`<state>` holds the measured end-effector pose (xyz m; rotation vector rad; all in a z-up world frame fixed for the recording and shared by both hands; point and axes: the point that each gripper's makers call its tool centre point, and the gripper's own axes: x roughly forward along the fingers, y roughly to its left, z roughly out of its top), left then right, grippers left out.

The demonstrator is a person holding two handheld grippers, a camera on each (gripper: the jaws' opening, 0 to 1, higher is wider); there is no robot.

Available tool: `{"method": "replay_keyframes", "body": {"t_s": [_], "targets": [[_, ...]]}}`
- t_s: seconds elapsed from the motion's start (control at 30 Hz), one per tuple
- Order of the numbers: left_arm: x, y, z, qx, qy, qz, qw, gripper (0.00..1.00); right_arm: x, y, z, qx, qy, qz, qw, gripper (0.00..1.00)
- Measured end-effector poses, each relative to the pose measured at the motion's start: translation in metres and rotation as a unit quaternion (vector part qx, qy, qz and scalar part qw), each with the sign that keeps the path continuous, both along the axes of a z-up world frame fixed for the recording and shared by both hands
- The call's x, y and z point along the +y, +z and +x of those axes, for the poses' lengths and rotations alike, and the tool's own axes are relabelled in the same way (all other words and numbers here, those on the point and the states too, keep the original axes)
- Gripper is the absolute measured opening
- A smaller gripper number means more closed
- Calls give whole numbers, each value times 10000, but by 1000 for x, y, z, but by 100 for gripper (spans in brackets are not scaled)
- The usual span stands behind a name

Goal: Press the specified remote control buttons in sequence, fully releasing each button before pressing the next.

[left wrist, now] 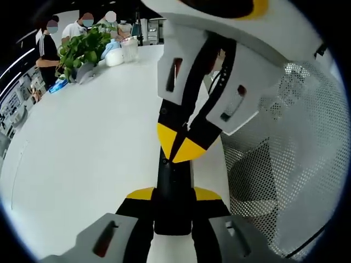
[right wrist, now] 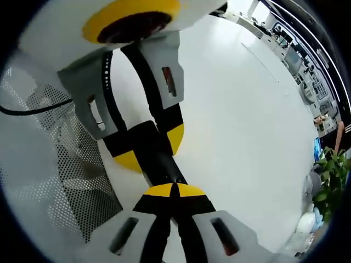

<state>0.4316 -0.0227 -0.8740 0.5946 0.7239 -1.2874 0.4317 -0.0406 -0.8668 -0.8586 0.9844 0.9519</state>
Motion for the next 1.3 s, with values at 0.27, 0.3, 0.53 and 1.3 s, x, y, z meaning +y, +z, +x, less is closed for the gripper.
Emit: {"method": "replay_keyframes", "body": {"t_s": [0.27, 0.3, 0.53, 1.3], "targets": [[0, -1, 2, 10, 161, -88, 9998, 19, -2, 0, 1, -127, -30, 332, 9994, 0], [0, -1, 2, 5, 151, -109, 9998, 19, -2, 0, 2, -100, -30, 387, 9992, 0], [2, 0, 2, 40, 168, -533, 9984, 19, -3, 1, 3, 119, -316, 957, 9948, 0], [3, 0, 1, -96, 169, -925, 9955, 20, 1, -3, 16, 1252, -600, 984, 9854, 0]]}}
